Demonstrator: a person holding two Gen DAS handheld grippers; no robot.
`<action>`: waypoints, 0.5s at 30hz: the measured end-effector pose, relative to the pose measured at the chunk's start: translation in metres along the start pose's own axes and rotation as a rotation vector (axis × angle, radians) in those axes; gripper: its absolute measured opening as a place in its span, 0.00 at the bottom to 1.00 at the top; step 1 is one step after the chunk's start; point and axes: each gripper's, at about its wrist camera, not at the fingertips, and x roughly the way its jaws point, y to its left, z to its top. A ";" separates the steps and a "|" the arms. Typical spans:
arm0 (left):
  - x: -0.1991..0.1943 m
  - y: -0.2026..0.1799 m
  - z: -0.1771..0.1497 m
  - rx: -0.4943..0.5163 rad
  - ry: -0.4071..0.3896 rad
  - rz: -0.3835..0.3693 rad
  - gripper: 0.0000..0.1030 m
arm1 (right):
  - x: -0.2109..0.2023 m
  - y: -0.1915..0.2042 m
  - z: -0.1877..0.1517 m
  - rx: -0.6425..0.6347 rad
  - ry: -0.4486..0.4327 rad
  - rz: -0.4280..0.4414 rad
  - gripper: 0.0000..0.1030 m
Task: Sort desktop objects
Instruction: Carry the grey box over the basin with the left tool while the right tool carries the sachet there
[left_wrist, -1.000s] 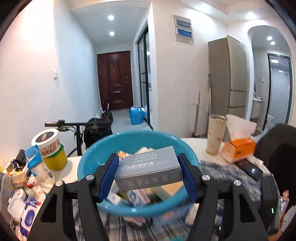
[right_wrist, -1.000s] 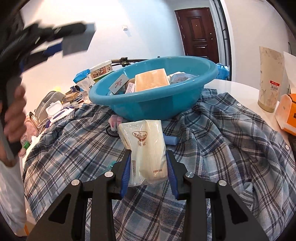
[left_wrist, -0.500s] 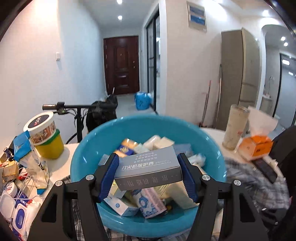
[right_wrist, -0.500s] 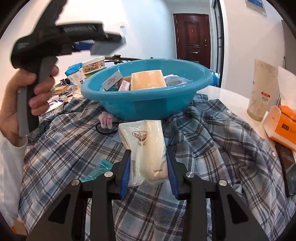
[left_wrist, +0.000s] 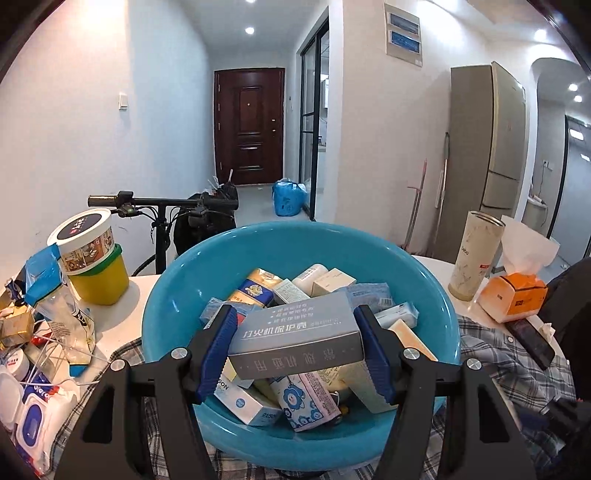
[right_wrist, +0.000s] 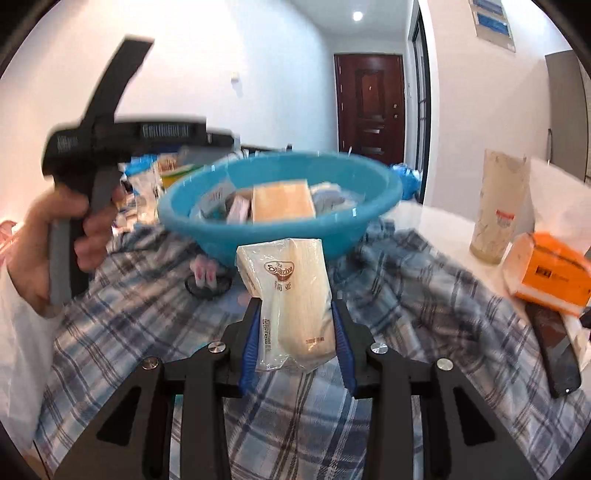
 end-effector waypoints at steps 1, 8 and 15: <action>0.000 0.002 0.000 -0.016 0.006 -0.021 0.66 | -0.005 0.001 0.007 -0.004 -0.019 0.000 0.34; -0.003 0.012 0.002 -0.061 -0.012 -0.026 0.66 | -0.026 0.018 0.076 -0.079 -0.178 0.000 0.34; -0.005 0.022 0.002 -0.078 -0.026 0.007 0.66 | 0.000 0.022 0.151 -0.028 -0.309 0.073 0.34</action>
